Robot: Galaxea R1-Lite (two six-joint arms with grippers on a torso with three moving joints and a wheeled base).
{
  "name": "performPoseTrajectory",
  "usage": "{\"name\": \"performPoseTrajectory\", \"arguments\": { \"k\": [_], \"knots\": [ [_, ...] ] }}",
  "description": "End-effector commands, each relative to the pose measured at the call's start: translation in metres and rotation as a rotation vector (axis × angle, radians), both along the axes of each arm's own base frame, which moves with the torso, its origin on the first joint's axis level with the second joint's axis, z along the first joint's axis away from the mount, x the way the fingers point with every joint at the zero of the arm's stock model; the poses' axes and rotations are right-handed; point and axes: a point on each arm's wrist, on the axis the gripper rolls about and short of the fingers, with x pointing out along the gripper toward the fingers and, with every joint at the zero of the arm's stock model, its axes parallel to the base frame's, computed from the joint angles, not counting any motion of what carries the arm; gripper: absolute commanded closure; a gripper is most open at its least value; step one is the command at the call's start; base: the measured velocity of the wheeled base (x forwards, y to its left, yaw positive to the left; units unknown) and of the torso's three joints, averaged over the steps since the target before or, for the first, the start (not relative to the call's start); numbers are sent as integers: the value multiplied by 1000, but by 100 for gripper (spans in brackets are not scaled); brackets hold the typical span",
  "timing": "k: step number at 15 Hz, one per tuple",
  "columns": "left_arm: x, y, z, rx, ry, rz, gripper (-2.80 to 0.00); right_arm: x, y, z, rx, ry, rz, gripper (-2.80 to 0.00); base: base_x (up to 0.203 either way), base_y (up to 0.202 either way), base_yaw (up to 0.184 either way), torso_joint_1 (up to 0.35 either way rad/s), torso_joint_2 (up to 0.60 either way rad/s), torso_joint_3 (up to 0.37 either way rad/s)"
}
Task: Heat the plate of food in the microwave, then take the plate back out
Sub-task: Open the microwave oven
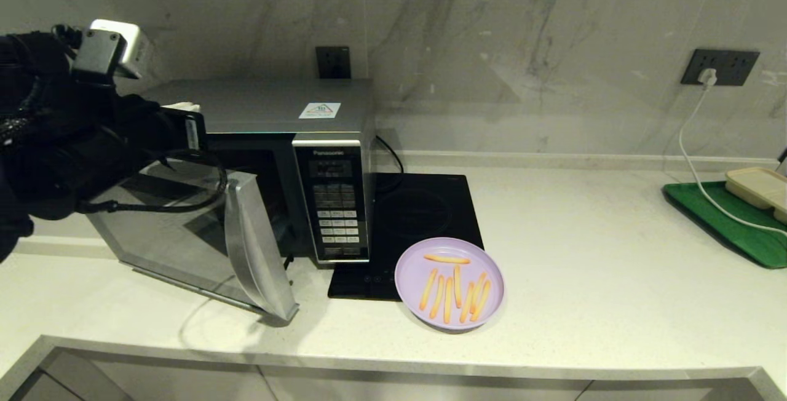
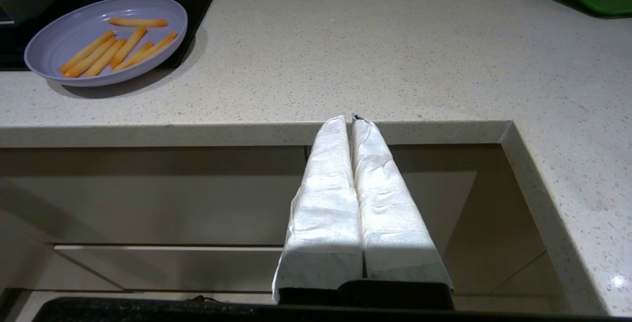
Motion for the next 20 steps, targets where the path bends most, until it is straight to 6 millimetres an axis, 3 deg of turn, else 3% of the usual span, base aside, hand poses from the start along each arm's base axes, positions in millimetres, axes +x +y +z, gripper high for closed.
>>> {"name": "performPoseTrajectory", "arguments": {
  "k": [1,5,10,14,20],
  "knots": [
    [1,-3,-4,10,50,-5,0,0,0,0,0,1,1,0,0,0,0,0,0,0],
    [-3,-2,7,13,150,-7,0,0,0,0,0,1,1,0,0,0,0,0,0,0],
    [-12,-5,46,-5,362,-19,0,0,0,0,0,1,0,0,0,0,0,0,0,0],
    [-2,-15,23,-4,610,-16,0,0,0,0,0,1,0,0,0,0,0,0,0,0],
    [5,-24,18,-36,627,-23,0,0,0,0,0,1,-1,0,0,0,0,0,0,0]
  ]
}}
